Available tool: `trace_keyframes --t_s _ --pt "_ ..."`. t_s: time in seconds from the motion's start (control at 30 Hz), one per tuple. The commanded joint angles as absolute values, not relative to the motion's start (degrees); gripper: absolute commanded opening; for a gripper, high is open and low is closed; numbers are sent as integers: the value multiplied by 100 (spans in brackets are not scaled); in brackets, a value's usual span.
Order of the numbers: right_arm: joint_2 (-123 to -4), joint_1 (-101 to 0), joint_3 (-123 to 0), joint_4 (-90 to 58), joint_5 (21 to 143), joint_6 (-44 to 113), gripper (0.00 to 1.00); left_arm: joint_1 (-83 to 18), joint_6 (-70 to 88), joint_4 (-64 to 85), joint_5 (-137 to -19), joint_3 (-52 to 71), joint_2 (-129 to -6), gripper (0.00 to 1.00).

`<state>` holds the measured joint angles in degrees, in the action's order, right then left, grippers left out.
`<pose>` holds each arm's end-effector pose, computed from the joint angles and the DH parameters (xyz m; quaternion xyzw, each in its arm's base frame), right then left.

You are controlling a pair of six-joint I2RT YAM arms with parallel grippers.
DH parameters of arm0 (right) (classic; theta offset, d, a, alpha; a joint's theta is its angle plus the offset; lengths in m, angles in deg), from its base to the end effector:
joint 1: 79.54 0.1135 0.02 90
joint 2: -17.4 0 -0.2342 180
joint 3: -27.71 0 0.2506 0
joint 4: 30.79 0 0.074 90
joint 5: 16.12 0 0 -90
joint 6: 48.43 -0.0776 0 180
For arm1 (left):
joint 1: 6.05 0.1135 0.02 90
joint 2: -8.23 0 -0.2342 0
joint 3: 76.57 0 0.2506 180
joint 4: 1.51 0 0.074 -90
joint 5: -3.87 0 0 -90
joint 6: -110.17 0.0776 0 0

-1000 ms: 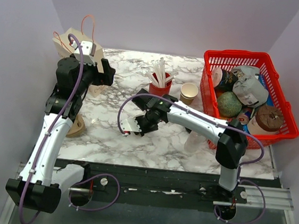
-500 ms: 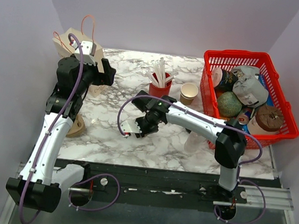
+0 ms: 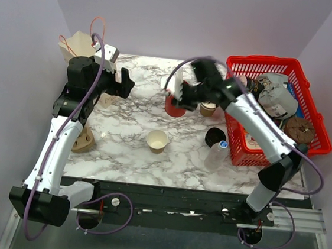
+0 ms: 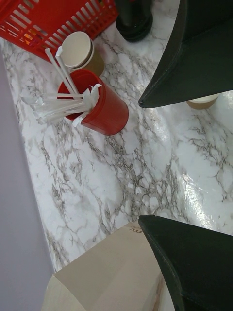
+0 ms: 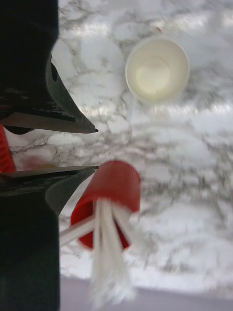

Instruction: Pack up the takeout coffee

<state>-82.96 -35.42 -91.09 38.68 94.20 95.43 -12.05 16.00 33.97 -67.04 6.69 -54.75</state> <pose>0.2628 0.2923 0.3090 -0.7388 0.5645 0.1378 0.3413 0.2866 -0.0556 0.3704 0.1132 0.7817 -0.1843 0.5849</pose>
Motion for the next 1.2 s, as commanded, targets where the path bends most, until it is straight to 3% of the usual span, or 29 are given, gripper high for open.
trace_keyframes --t_s 0.0,0.3,0.47,0.8,1.17 --pt "-7788 -4410 -9592 3326 10200 7458 42 -1177 2708 4544 -6301 1084 -5549 99" --pt "-7164 -5589 -8661 2350 10447 5933 43 -1177 3398 6146 -6916 1524 -5899 99" --pt "-7076 -5897 -8634 2235 10579 5783 43 -1177 3063 5936 -6284 1638 -6268 99" --pt "-7146 -5932 -8687 2384 10710 6116 43 -1256 3080 5778 -5827 2279 -7358 93" --pt "-7111 -5932 -8485 2921 10957 6969 43 -1388 3071 5506 -5739 2149 -7385 92"
